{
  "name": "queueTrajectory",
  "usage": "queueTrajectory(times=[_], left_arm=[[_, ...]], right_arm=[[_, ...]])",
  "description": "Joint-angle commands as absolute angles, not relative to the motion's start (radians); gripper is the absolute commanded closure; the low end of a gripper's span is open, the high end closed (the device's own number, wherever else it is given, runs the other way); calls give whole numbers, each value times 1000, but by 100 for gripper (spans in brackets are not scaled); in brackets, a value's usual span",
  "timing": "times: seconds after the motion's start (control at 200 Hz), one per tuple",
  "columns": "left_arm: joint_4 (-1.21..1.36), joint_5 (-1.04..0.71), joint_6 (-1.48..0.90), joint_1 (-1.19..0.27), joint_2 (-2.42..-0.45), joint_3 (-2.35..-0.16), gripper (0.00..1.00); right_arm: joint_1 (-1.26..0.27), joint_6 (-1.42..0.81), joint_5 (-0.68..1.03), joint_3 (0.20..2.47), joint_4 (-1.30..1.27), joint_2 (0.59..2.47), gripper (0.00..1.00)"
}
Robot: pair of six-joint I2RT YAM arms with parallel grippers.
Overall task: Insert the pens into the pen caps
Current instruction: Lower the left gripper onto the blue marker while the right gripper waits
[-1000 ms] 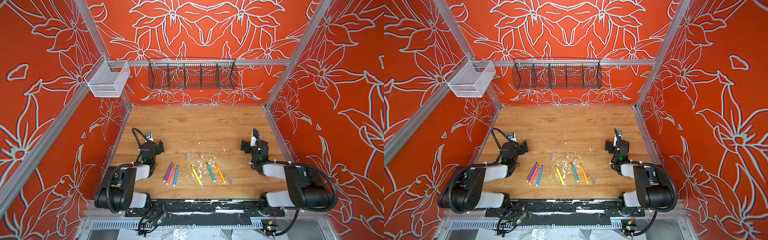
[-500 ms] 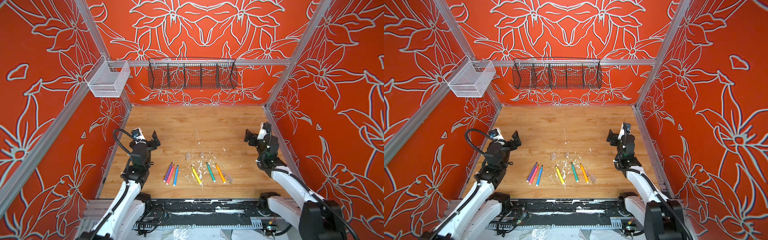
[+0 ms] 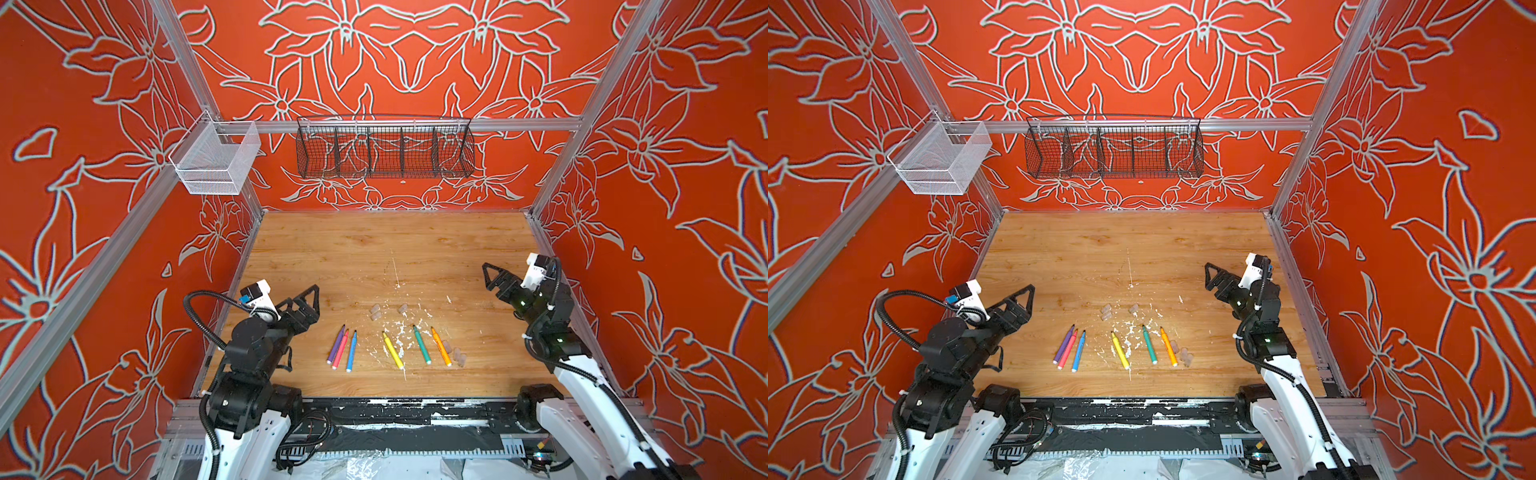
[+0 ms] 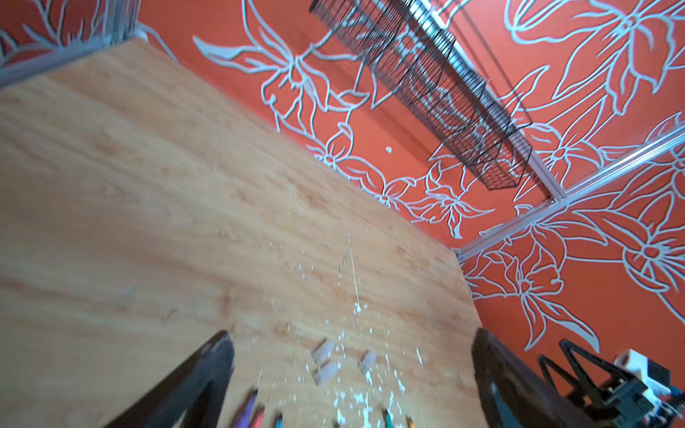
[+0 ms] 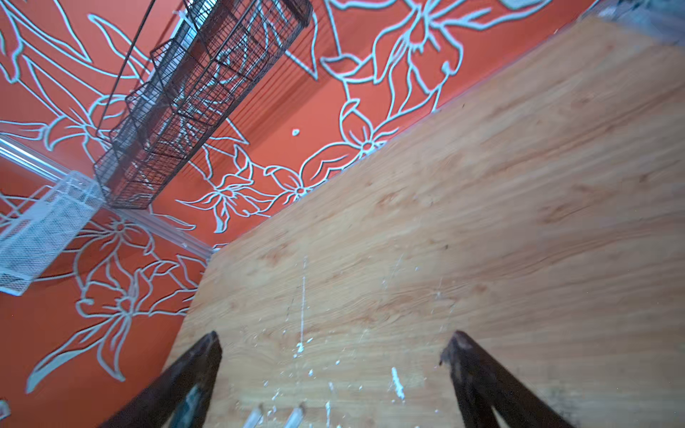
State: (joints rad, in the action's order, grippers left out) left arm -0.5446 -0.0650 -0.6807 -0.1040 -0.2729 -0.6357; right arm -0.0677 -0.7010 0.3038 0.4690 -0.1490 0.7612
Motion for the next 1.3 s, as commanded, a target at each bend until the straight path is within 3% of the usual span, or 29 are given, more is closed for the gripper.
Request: queueTrajectory(times=[0.0,0.16,0.34,0.505,0.741,0.846,0.931,1.101,1.296], left_arm=[[-766,-110,-822,-104,-236,-667,3],[-781,-146,-797,-104,-219,-674,3],[-939,-76,-938,-104,-241,-708,3],[-829,-162,-833,-104,-240,-713,3],[-845,-302,-701,-104,-453,-722,0],[-885,-308,-676,-121,-528,-730,14],[-911,-283,-684,-195,-554,-727,19],[-925,-55,-766,-456,-580,-697,30],[-871,102,-865,-670,-757,-661,40]], right_arm=[[-70,-739,464,523,-140,807,3],[-70,-713,455,557,-109,885,2],[-71,-643,264,566,-55,928,2],[-69,-541,132,512,-27,886,2],[-71,-524,-15,415,-53,917,2],[-70,-533,-50,408,-89,999,2],[-72,-516,-17,444,-64,1045,3],[-76,-521,-13,433,-65,1045,4],[-103,-516,-52,398,-70,979,4]])
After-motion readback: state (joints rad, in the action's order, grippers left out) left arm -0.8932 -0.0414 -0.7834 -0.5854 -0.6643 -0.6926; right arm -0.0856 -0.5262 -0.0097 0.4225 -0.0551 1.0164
